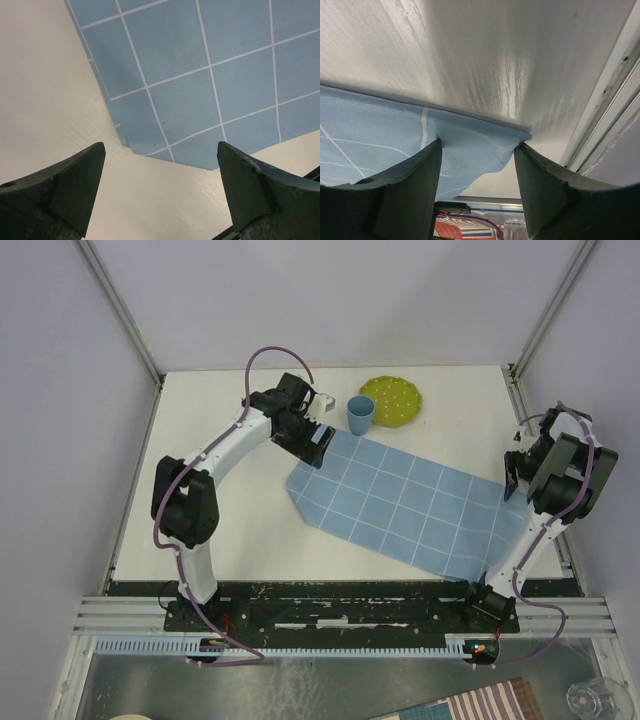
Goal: Set the dinner table for one person
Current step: Flatten out the napkin at the center of the board.
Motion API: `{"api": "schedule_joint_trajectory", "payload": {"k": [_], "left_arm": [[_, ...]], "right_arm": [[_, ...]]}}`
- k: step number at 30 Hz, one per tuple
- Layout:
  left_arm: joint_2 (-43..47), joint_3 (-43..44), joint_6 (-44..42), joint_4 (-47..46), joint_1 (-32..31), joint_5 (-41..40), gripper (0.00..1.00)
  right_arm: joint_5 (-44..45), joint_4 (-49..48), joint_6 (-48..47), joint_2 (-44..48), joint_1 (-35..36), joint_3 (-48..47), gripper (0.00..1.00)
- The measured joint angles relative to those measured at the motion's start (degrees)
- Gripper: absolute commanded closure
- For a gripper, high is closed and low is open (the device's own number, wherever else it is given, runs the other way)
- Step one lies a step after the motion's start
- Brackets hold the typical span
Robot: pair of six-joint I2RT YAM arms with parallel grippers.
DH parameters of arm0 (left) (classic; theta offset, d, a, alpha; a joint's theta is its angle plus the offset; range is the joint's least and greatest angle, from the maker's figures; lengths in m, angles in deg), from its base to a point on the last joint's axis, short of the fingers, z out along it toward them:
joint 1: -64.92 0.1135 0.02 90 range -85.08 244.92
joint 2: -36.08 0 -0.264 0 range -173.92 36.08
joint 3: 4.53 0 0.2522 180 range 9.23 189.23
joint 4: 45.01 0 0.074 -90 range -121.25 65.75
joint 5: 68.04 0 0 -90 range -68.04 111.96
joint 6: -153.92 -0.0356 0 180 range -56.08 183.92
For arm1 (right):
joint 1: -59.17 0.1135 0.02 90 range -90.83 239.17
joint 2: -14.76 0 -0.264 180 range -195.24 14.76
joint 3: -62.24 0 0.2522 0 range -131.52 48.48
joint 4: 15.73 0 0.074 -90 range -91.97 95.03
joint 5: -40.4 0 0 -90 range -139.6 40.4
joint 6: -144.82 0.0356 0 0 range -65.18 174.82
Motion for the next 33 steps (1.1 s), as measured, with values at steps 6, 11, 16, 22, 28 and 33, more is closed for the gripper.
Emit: {"api": "schedule_joint_trajectory", "payload": {"k": [6, 11, 16, 22, 28, 33], "left_arm": [[1.07, 0.0, 0.0, 0.55, 0.02, 0.02, 0.01], [1.14, 0.0, 0.0, 0.63, 0.02, 0.04, 0.01], [1.14, 0.0, 0.0, 0.7, 0.02, 0.52, 0.01], [1.14, 0.0, 0.0, 0.79, 0.04, 0.7, 0.02], [1.16, 0.0, 0.0, 0.79, 0.04, 0.74, 0.02], [1.27, 0.0, 0.0, 0.79, 0.02, 0.74, 0.02]], "right_arm": [[1.57, -1.62, 1.09, 0.96, 0.0, 2.08, 0.91], [1.68, -2.08, 2.16, 1.97, 0.0, 3.69, 0.98], [0.87, -2.67, 2.75, 2.62, 0.0, 4.15, 0.98], [-1.18, -2.6, 4.96, 3.65, 1.05, 1.7, 0.98], [-4.26, -2.73, 8.46, 7.06, 3.63, -6.29, 0.98], [-6.49, -2.47, 11.76, 8.52, 5.42, -15.08, 0.98]]}}
